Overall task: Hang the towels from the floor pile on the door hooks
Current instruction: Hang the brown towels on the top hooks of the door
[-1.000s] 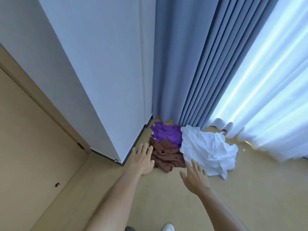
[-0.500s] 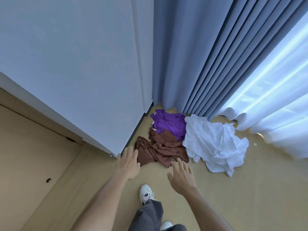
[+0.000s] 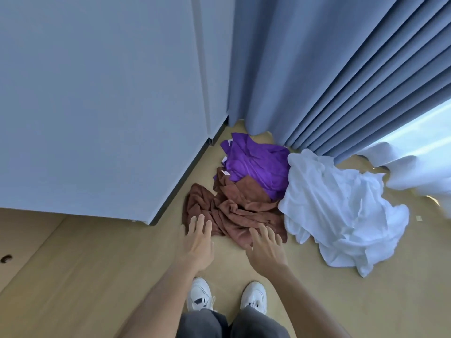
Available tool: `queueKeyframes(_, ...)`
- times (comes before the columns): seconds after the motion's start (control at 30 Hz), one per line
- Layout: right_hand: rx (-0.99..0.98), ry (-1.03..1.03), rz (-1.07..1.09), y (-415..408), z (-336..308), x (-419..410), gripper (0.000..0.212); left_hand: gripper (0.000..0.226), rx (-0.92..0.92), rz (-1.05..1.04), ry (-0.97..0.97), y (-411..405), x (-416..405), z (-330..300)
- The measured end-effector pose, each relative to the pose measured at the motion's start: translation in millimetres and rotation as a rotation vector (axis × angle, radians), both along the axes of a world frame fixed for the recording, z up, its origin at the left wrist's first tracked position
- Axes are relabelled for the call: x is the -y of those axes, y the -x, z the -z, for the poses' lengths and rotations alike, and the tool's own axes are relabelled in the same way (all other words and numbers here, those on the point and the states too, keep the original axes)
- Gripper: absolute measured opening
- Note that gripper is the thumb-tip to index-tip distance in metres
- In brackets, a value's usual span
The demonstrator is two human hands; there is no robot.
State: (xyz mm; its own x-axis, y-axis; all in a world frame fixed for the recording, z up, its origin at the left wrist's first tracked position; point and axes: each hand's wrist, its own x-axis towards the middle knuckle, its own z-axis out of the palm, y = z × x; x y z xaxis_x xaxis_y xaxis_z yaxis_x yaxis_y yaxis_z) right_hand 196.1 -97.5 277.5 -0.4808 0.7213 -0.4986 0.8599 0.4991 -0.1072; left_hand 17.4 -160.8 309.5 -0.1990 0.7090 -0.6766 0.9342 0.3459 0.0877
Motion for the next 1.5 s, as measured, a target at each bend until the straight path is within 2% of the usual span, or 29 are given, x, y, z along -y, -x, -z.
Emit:
queueKeyframes(0.2, 0.042, -0.053, -0.064, -1, 179, -74, 0.034, 0.059, -0.019, 0.007, -0.002, 2, -36, 168)
queueKeyframes(0.3, 0.041, -0.081, -0.137, 1, 257, -101, 0.041, 0.059, -0.025, 0.04, -0.009, 8, -53, 243)
queueKeyframes(0.4, 0.046, -0.102, -0.172, 10, 321, -117, 0.038, 0.057, -0.041, 0.061, -0.018, 14, -66, 306)
queueKeyframes(0.53, 0.078, -0.115, -0.202, 19, 367, -123, 0.034, 0.058, -0.04, 0.078, 0.001, 17, -72, 347)
queueKeyframes(0.63, 0.035, -0.14, -0.209, 19, 359, -118, 0.019, 0.058, -0.017, 0.058, 0.035, 17, -67, 340)
queueKeyframes(0.7, -0.011, -0.192, -0.232, 17, 326, -115, 0.016, 0.058, 0.01, 0.031, 0.053, 15, -59, 308)
queueKeyframes(0.8, -0.067, -0.26, -0.276, 17, 240, -112, 0.016, 0.058, 0.031, 0.007, 0.037, 9, -50, 228)
queueKeyframes(0.87, -0.124, -0.299, -0.295, 17, 170, -111, 0.001, 0.058, 0.045, -0.005, 0.019, 4, -46, 163)
queueKeyframes(1.0, -0.254, -0.306, -0.344, 22, 12, -113, 0.028, 0.057, 0.046, -0.031, -0.012, -1, -40, 17)
queueKeyframes(1.23, -0.541, -0.381, -0.477, 41, -284, -122, 0.026, 0.045, -0.027, -0.01, -0.246, 21, -82, -240)
queueKeyframes(1.33, -0.693, -0.456, -0.537, 54, -399, -129, 0.024, 0.05, -0.024, -0.041, -0.283, 32, -87, -326)
queueKeyframes(1.4, -0.743, -0.515, -0.586, 63, -469, -132, 0.024, 0.056, 0.055, -0.097, -0.311, 36, -86, -374)
queueKeyframes(1.5, -0.756, -0.622, -0.646, 75, -548, -132, 0.023, 0.057, 0.347, -0.236, -0.447, 38, -91, -444)
